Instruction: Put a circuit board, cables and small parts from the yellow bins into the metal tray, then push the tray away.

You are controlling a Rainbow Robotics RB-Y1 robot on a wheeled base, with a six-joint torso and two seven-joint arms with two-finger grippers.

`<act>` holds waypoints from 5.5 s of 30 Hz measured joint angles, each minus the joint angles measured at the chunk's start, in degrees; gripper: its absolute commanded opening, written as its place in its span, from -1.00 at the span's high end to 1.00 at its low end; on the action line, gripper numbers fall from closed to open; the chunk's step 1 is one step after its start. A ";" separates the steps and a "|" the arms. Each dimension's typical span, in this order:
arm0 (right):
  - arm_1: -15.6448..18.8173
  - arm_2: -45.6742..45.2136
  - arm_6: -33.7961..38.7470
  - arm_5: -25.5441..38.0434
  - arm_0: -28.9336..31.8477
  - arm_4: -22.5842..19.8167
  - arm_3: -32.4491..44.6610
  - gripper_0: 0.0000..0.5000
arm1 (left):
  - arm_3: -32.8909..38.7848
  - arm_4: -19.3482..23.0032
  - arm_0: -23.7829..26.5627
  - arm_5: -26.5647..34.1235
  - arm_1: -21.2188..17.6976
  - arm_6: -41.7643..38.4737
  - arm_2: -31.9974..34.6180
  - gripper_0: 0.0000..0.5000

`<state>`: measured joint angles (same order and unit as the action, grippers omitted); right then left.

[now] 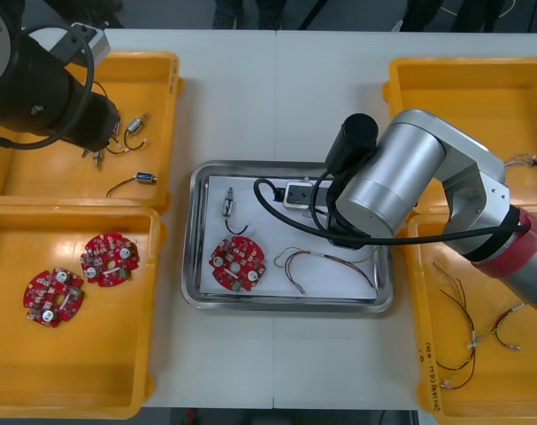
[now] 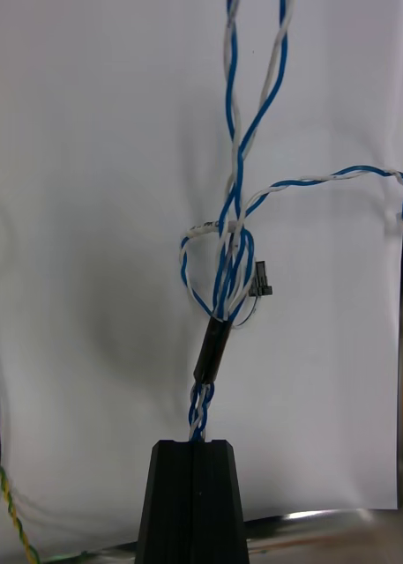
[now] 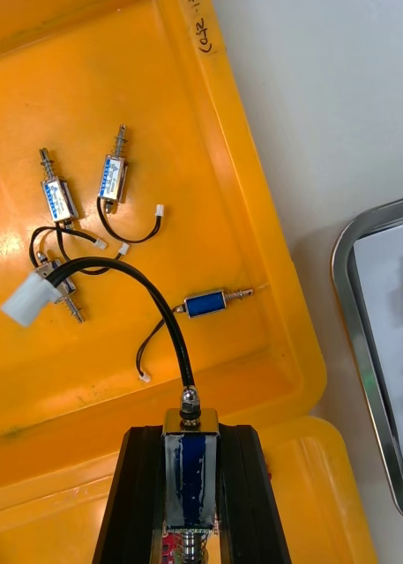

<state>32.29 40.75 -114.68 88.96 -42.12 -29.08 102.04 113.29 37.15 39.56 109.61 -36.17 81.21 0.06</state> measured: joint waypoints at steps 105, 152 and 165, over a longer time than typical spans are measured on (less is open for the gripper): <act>10.44 -66.50 20.27 20.88 25.59 -16.38 17.45 -1.00 | -9.74 -10.61 0.07 -25.58 11.73 -29.17 -35.19 0.99; 5.16 -71.52 24.01 20.88 36.36 -15.20 26.54 -1.00 | -8.48 -11.86 0.12 -25.40 11.92 -32.11 -36.65 -1.00; 5.15 -71.05 24.05 20.88 36.40 -15.85 28.58 -1.00 | 2.76 -3.54 0.13 -8.39 8.79 -32.46 -24.26 -1.00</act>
<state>37.44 -30.29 -90.63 109.84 -5.72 -44.92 130.62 116.04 33.61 39.68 101.22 -27.39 48.75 -24.20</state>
